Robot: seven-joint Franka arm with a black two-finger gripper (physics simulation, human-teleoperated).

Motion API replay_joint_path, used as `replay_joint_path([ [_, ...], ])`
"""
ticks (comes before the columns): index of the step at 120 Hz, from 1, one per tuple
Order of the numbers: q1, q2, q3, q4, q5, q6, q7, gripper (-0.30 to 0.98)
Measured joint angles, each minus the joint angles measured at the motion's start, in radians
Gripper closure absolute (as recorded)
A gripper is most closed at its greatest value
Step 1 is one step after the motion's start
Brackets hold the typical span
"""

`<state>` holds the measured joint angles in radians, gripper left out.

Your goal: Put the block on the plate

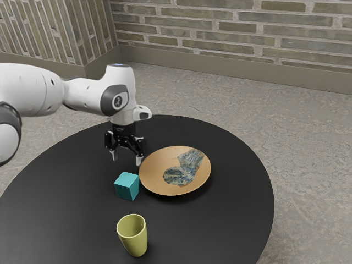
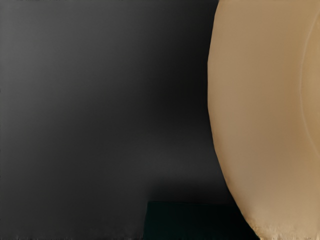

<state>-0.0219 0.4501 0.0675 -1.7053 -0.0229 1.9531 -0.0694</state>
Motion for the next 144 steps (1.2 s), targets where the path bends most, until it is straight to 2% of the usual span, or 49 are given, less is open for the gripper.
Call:
replay_joint_path([
  [40, -0.003, -0.103, -0.021, -0.145, 0.000, 0.028, -0.002, 0.00],
  [144, -0.001, -0.064, -0.048, -0.197, -0.006, 0.086, -0.009, 0.00],
])
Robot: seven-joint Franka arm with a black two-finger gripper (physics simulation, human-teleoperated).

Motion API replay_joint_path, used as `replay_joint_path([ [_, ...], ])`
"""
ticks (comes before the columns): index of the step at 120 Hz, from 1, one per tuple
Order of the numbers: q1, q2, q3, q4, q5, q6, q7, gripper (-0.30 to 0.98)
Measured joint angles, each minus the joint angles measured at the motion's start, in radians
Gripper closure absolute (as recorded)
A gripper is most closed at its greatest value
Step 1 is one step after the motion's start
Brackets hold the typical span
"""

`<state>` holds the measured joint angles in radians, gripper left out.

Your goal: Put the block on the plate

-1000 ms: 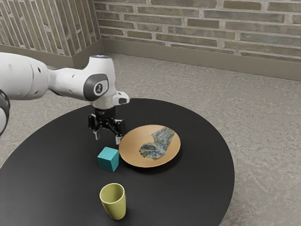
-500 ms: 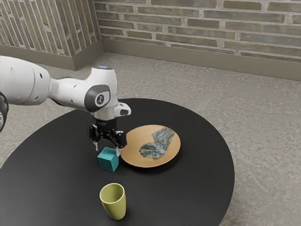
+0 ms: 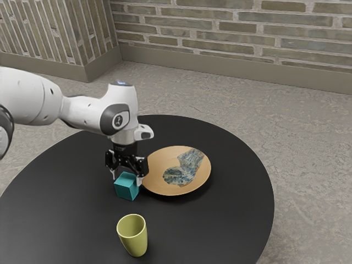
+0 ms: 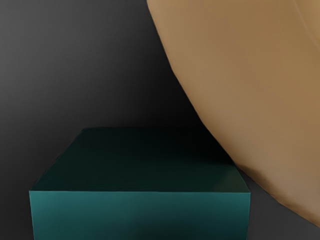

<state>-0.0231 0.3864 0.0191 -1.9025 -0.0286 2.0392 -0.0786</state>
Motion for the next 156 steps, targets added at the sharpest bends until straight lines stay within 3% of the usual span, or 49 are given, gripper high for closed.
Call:
replay_joint_path([
  [108, 0.001, -0.013, 0.027, -0.058, -0.036, 0.006, -0.011, 0.29],
  [156, 0.000, -0.244, 0.059, -0.165, -0.023, -0.019, -0.027, 0.32],
])
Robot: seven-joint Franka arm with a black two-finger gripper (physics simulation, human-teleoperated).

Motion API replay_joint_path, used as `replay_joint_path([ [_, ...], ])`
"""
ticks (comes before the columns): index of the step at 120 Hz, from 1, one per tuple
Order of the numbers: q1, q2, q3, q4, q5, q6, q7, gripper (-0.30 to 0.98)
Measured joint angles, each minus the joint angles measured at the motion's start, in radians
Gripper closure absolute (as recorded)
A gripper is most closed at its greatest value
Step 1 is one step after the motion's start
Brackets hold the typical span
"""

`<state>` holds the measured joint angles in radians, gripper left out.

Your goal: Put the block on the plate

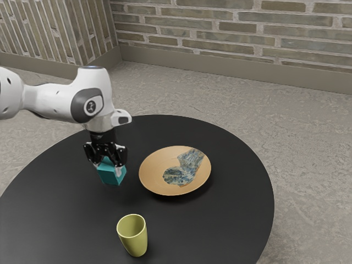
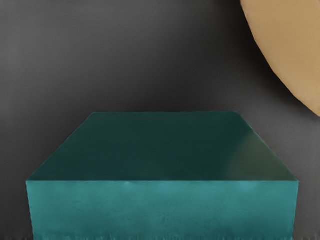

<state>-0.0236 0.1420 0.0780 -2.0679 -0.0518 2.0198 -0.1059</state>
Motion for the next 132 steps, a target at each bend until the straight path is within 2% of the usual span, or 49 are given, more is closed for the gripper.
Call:
replay_joint_path([
  [15, 0.002, -0.047, 0.010, 0.029, 0.009, -0.036, -0.003, 0.32],
  [28, 0.005, -0.029, 0.005, 0.107, 0.021, -0.078, -0.004, 0.33],
  [69, -0.037, 0.148, -0.128, 0.351, 0.030, -0.169, -0.013, 0.34],
  [106, -0.110, 0.318, -0.135, 0.559, 0.031, -0.228, -0.020, 0.34],
  [132, -0.115, 0.438, -0.133, 0.652, 0.029, -0.246, -0.022, 0.34],
])
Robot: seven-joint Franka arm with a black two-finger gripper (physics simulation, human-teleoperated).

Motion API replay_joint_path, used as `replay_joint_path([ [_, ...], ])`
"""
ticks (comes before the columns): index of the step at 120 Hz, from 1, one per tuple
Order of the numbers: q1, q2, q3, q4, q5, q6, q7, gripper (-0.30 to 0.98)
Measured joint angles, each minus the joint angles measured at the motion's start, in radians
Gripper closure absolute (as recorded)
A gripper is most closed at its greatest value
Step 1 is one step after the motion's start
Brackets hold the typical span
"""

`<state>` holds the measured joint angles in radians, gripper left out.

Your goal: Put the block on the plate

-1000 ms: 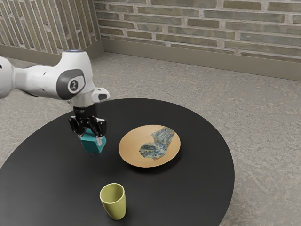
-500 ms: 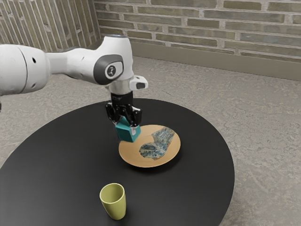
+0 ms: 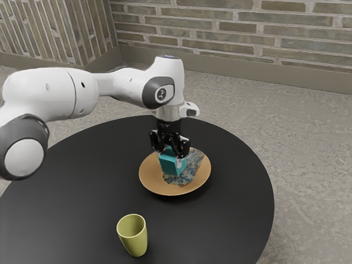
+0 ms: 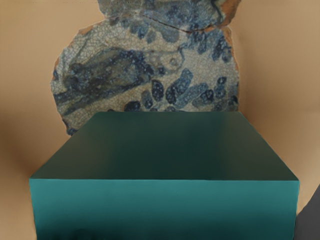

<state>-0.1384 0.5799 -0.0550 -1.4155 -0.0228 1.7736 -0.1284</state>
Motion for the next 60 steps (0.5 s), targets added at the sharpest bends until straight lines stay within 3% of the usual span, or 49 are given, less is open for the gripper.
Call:
replay_joint_path([
  [35, 0.003, 0.129, 0.008, 0.113, -0.002, -0.004, -0.001, 0.33],
  [60, 0.003, 0.147, 0.010, 0.120, -0.003, -0.002, 0.000, 0.29],
])
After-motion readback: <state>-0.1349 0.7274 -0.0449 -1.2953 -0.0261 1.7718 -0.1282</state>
